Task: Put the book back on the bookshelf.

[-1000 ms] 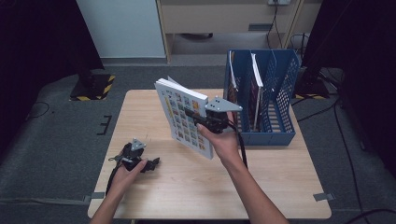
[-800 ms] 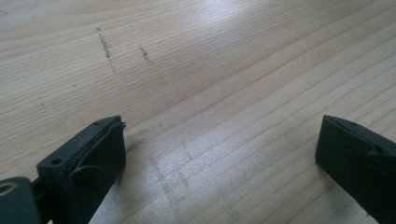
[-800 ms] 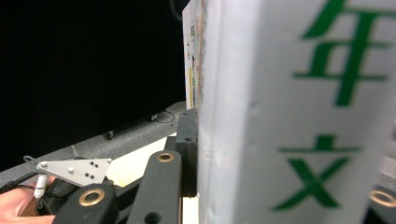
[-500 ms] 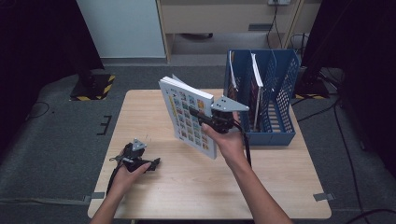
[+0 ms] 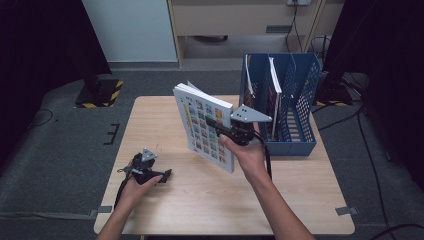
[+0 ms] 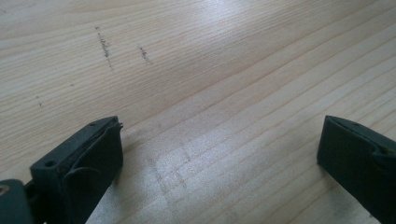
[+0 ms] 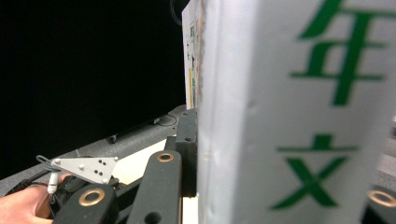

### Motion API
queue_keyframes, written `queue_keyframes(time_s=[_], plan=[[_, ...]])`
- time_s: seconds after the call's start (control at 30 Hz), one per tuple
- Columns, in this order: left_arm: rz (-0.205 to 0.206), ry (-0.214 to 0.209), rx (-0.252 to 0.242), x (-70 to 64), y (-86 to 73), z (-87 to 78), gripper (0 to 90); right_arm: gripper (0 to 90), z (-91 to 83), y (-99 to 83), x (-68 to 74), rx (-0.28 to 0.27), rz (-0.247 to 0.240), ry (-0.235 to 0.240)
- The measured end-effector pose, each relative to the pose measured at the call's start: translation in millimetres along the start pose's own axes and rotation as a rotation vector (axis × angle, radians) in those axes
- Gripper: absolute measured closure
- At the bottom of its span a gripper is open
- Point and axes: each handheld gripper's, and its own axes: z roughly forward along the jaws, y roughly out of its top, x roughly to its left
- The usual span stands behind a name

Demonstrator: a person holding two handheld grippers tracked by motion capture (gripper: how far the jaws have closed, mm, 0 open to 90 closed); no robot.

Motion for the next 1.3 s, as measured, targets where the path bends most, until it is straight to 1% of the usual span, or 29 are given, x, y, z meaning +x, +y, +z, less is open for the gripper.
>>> queue_keyframes(time_s=[0.53, 0.83, 0.97, 1.07, 1.2, 1.3], plan=[[-0.001, 0.002, 0.001, 0.0, 0.2, 0.2, 0.0, 73.9, -12.7, -6.5, -6.8, 0.007, 0.001, -0.017], [-0.003, 0.004, 0.001, -0.1, 0.5, 0.4, 0.0, 73.9, -25.0, -14.3, -8.6, 0.002, 0.005, -0.011], [-0.003, 0.004, 0.002, -0.1, 0.5, 0.4, 0.0, 73.9, -33.7, -17.1, -7.5, 0.001, 0.004, -0.011], [-0.003, 0.004, 0.002, -0.1, 0.5, 0.5, 0.0, 73.9, -44.1, -18.8, -7.6, -0.008, 0.009, -0.014], [-0.003, 0.005, 0.001, -0.2, 0.5, 0.5, 0.0, 73.9, -57.2, -22.8, -9.7, -0.016, 0.017, -0.019], [-0.004, 0.005, 0.001, -0.3, 0.6, 0.6, 0.0, 73.9, -62.8, -26.3, -12.1, -0.013, 0.019, -0.021]])
